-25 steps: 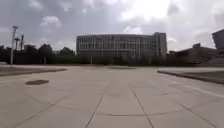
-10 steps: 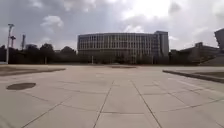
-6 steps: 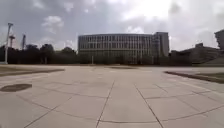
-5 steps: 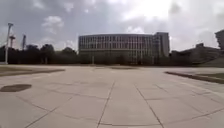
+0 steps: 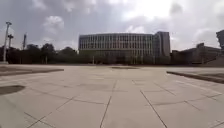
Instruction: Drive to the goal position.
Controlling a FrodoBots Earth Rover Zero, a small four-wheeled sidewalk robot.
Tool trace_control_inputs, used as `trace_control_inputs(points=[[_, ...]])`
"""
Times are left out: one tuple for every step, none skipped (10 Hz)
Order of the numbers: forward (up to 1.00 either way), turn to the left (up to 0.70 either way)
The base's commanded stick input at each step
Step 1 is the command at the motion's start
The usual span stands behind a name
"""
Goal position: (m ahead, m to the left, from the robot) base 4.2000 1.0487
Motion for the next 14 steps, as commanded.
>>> trace_control_inputs(points=[[0.5,-0.02],[0.5,-0.02],[0.5,-0.02],[0.5,-0.02],[0.5,-0.02],[0.5,0.07],[0.5,0.48],[0.5,0.32],[0.5,0.04],[0.5,-0.02],[0.5,-0.02],[0.5,-0.02],[0.5,-0.02],[0.5,-0.02]])
